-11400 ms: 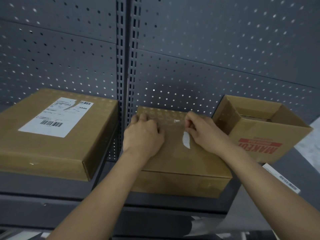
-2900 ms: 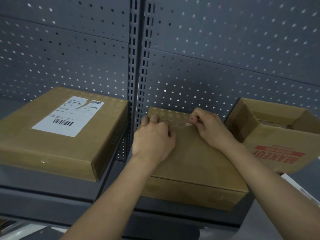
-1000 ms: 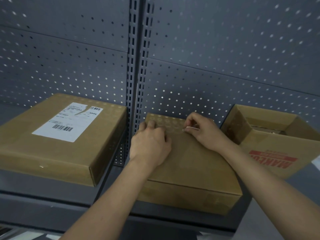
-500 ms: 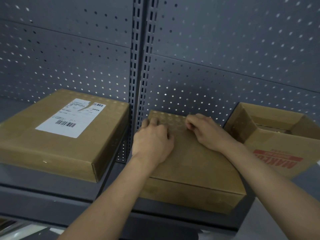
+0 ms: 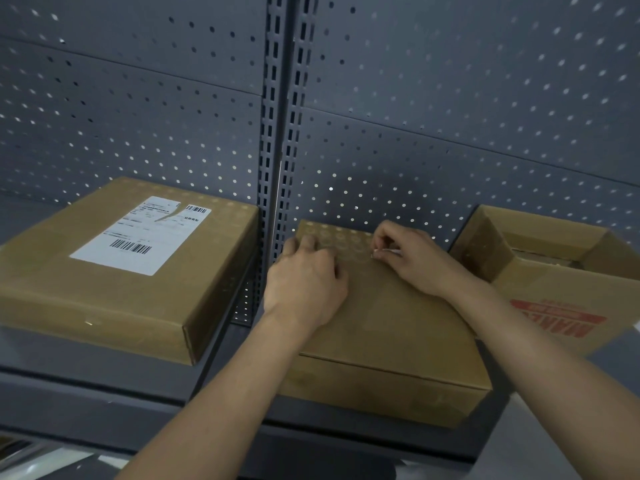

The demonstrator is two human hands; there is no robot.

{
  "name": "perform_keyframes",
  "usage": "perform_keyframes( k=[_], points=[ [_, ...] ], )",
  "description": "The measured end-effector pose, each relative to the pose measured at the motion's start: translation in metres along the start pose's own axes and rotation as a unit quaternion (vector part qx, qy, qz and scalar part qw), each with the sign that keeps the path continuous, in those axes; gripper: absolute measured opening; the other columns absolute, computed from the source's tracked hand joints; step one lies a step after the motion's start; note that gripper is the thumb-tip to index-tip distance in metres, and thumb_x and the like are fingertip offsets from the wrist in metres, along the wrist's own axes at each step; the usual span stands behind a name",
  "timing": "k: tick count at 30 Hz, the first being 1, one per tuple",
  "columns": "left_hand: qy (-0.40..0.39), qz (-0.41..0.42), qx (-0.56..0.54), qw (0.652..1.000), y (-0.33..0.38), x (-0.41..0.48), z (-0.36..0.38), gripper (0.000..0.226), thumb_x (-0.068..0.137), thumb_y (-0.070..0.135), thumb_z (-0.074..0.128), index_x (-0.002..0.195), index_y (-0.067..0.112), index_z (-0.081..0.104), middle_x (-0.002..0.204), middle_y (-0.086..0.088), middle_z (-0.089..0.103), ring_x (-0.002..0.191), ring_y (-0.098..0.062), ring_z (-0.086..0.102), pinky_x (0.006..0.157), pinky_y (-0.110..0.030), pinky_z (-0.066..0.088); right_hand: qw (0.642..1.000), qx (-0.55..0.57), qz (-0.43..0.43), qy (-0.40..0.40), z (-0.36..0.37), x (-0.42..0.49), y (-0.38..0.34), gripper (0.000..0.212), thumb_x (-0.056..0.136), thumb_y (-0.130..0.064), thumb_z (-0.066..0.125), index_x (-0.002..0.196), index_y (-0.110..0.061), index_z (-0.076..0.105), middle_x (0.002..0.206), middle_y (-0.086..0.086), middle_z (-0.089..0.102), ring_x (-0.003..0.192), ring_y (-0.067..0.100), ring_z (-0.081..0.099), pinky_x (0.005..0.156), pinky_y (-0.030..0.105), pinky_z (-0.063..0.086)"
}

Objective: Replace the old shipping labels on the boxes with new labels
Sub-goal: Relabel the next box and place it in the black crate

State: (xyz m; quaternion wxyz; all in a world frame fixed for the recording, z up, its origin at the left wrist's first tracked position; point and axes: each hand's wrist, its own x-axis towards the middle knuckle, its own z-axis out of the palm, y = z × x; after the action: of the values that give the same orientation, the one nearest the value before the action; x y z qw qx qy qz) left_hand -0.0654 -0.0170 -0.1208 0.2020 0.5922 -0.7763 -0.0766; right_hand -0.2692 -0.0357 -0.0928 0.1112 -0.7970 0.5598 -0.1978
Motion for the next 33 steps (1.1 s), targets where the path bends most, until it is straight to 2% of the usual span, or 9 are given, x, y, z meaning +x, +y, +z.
perform_keyframes(
  k=[6, 12, 17, 21, 23, 25, 27, 30, 33],
  points=[
    [-0.002, 0.003, -0.001, 1.0, -0.001, 0.0, 0.001, 0.039, 0.095, 0.041, 0.042, 0.122, 0.023, 0.065, 0.129, -0.002, 0.053, 0.127, -0.029, 0.042, 0.088, -0.043, 0.05, 0.997, -0.071, -0.023, -0.024, 0.0, 0.007, -0.008, 0.026, 0.088, 0.002, 0.05, 0.083, -0.023, 0.043, 0.086, -0.008, 0.053, 0.084, 0.015, 0.048, 0.079, 0.044, 0.047],
    [0.007, 0.002, -0.004, 1.0, -0.001, 0.001, 0.002, 0.036, 0.094, 0.041, 0.043, 0.113, 0.023, 0.067, 0.123, -0.001, 0.054, 0.123, -0.028, 0.044, 0.085, -0.042, 0.052, 0.994, -0.103, -0.008, -0.025, 0.005, 0.007, -0.011, 0.025, 0.085, 0.008, 0.044, 0.083, -0.017, 0.04, 0.088, 0.002, 0.052, 0.084, 0.017, 0.044, 0.073, 0.038, 0.041],
    [0.002, -0.001, -0.006, 1.0, -0.001, 0.0, 0.001, 0.038, 0.095, 0.041, 0.043, 0.118, 0.023, 0.066, 0.129, -0.001, 0.053, 0.125, -0.028, 0.042, 0.086, -0.042, 0.049, 0.997, -0.065, -0.005, -0.034, 0.007, 0.009, -0.002, 0.04, 0.091, 0.003, 0.045, 0.075, -0.03, 0.028, 0.083, 0.0, 0.052, 0.084, 0.021, 0.05, 0.07, 0.037, 0.04],
    [0.004, 0.0, -0.007, 1.0, -0.001, 0.0, 0.001, 0.038, 0.095, 0.041, 0.043, 0.12, 0.024, 0.066, 0.13, -0.001, 0.053, 0.126, -0.028, 0.043, 0.087, -0.042, 0.05, 0.999, -0.027, 0.013, -0.017, 0.007, 0.009, 0.002, 0.041, 0.096, 0.001, 0.047, 0.075, -0.028, 0.027, 0.075, -0.005, 0.048, 0.071, 0.002, 0.043, 0.065, 0.018, 0.036],
    [0.003, 0.0, -0.007, 1.0, -0.001, 0.001, 0.001, 0.038, 0.094, 0.042, 0.043, 0.12, 0.024, 0.066, 0.129, -0.001, 0.053, 0.125, -0.028, 0.043, 0.087, -0.042, 0.05, 1.0, -0.014, 0.016, -0.014, 0.007, 0.008, 0.001, 0.039, 0.096, 0.002, 0.047, 0.075, -0.025, 0.027, 0.076, -0.002, 0.048, 0.068, 0.003, 0.039, 0.063, 0.013, 0.034],
    [0.002, -0.001, -0.007, 1.0, -0.001, 0.0, 0.001, 0.038, 0.094, 0.042, 0.044, 0.119, 0.024, 0.066, 0.128, -0.001, 0.053, 0.124, -0.028, 0.043, 0.086, -0.042, 0.05, 1.0, 0.001, 0.017, -0.011, 0.006, 0.007, 0.002, 0.039, 0.097, 0.0, 0.048, 0.076, -0.024, 0.027, 0.08, 0.009, 0.051, 0.069, 0.008, 0.039, 0.063, 0.017, 0.035],
    [0.004, 0.001, -0.009, 1.0, -0.002, 0.0, 0.001, 0.038, 0.094, 0.042, 0.044, 0.119, 0.024, 0.066, 0.128, -0.001, 0.053, 0.124, -0.028, 0.044, 0.087, -0.042, 0.051, 1.0, 0.013, 0.018, -0.005, 0.006, 0.006, 0.004, 0.041, 0.098, -0.003, 0.048, 0.074, -0.028, 0.027, 0.082, 0.014, 0.051, 0.071, 0.012, 0.038, 0.067, 0.031, 0.037],
    [0.005, 0.004, -0.01, 1.0, -0.002, 0.001, 0.002, 0.038, 0.094, 0.043, 0.043, 0.117, 0.025, 0.066, 0.127, 0.0, 0.054, 0.124, -0.028, 0.044, 0.086, -0.043, 0.052, 0.999, 0.033, 0.031, 0.008, 0.003, 0.001, 0.008, 0.048, 0.096, 0.001, 0.045, 0.072, -0.036, 0.026, 0.075, 0.001, 0.043, 0.071, 0.012, 0.036, 0.066, 0.036, 0.038],
    [0.007, 0.004, -0.01, 1.0, -0.002, 0.001, 0.003, 0.037, 0.094, 0.042, 0.042, 0.116, 0.025, 0.066, 0.126, 0.0, 0.054, 0.122, -0.028, 0.045, 0.085, -0.043, 0.052, 0.998, 0.033, 0.027, 0.045, 0.002, -0.007, 0.008, 0.041, 0.095, 0.001, 0.048, 0.075, -0.031, 0.031, 0.082, -0.003, 0.054, 0.08, 0.018, 0.05, 0.074, 0.042, 0.046]
  ],
)
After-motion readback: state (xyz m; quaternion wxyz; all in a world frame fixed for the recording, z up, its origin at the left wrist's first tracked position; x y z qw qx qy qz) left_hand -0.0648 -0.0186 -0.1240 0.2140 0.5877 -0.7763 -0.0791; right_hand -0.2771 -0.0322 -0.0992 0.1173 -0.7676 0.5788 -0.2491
